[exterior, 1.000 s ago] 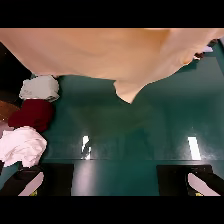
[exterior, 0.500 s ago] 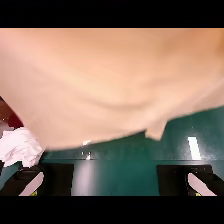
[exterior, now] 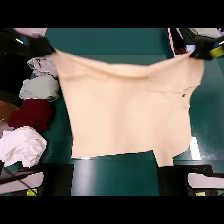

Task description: Fold the shirts.

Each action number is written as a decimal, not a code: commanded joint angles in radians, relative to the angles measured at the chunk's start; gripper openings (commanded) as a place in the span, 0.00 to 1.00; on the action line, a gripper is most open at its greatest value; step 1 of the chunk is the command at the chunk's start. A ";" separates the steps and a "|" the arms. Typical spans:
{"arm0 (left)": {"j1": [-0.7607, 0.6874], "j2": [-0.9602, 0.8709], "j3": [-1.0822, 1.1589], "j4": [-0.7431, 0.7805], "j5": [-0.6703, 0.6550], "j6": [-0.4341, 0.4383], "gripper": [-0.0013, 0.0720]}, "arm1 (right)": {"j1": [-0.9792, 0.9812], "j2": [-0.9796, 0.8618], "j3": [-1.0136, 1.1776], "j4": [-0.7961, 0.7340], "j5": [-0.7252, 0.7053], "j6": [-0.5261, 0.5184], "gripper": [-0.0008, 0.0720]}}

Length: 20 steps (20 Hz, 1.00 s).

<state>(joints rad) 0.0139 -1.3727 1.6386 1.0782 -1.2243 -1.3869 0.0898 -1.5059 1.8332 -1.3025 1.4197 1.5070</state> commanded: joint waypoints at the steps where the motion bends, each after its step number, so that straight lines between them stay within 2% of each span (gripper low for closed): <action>1: 0.001 -0.231 -0.087 -0.003 0.025 0.008 0.05 | 0.002 -0.171 -0.048 0.002 -0.072 0.002 0.03; 4: 0.001 -0.319 -0.087 -0.009 0.103 0.010 0.05 | 0.002 -0.240 -0.047 0.001 -0.149 0.002 0.03; 6: 0.002 -0.319 -0.076 -0.008 0.148 0.042 0.05 | 0.000 -0.243 -0.047 -0.016 -0.195 0.000 0.03; 10: 0.001 -0.319 0.029 0.006 0.118 0.131 0.05 | -0.031 -0.196 -0.047 -0.124 -0.225 -0.043 0.03; 13: 0.000 -0.319 0.049 0.006 0.118 0.131 0.05 | -0.065 -0.182 -0.047 -0.142 -0.190 -0.107 0.03; 15: 0.000 -0.319 0.050 0.006 0.150 0.131 0.05 | -0.093 -0.179 -0.063 -0.140 -0.167 -0.110 0.03; 17: -0.008 -0.319 0.049 0.006 0.146 0.146 0.05 | -0.105 -0.159 -0.131 -0.140 -0.171 -0.114 0.03; 19: -0.037 -0.320 0.038 0.006 0.127 0.217 0.05 | -0.105 -0.128 -0.229 -0.141 -0.201 -0.129 0.03; 20: -0.055 -0.320 0.021 0.007 0.135 0.217 0.05 | -0.105 -0.113 -0.275 -0.141 -0.225 -0.128 0.03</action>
<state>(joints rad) -0.0120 -1.6913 1.6752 1.0832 -1.0893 -1.2182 -0.0063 -1.6512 1.6577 -1.4384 1.2293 1.3964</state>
